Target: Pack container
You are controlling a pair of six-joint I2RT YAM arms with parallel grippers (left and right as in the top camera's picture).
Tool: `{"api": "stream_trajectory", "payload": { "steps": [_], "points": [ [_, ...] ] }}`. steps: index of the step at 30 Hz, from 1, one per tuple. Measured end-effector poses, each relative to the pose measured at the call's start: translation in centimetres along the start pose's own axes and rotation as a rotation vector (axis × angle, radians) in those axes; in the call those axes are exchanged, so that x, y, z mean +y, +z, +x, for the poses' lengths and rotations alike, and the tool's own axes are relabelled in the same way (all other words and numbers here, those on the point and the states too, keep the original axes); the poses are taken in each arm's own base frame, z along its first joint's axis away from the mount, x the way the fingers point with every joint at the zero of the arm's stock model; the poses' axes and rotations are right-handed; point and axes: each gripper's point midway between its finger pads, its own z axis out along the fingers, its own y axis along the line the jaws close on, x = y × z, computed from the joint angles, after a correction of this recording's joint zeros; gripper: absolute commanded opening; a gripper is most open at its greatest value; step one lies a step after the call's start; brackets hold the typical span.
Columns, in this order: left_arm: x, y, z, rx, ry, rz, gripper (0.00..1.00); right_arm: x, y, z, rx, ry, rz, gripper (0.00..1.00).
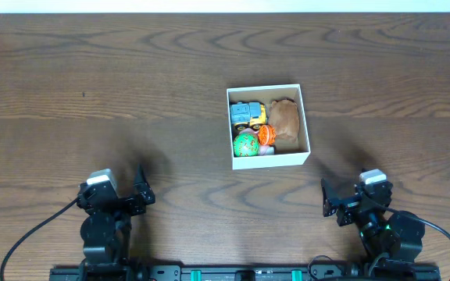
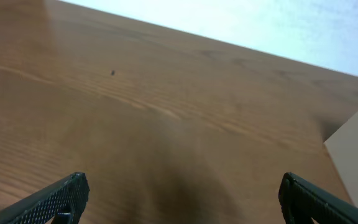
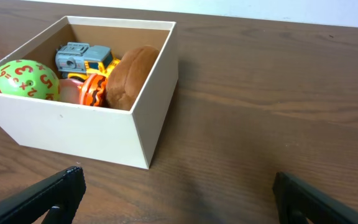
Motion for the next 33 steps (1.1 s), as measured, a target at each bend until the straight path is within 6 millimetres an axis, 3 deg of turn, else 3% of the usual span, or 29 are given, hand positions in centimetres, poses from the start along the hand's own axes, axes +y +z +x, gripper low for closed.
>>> {"api": "stream_trajectory", "payload": {
  "steps": [33],
  "points": [
    [0.16,0.36,0.90,0.033,0.004,-0.007,0.98,0.00,0.00,-0.01,0.000,0.000,0.000,0.99]
  ]
}}
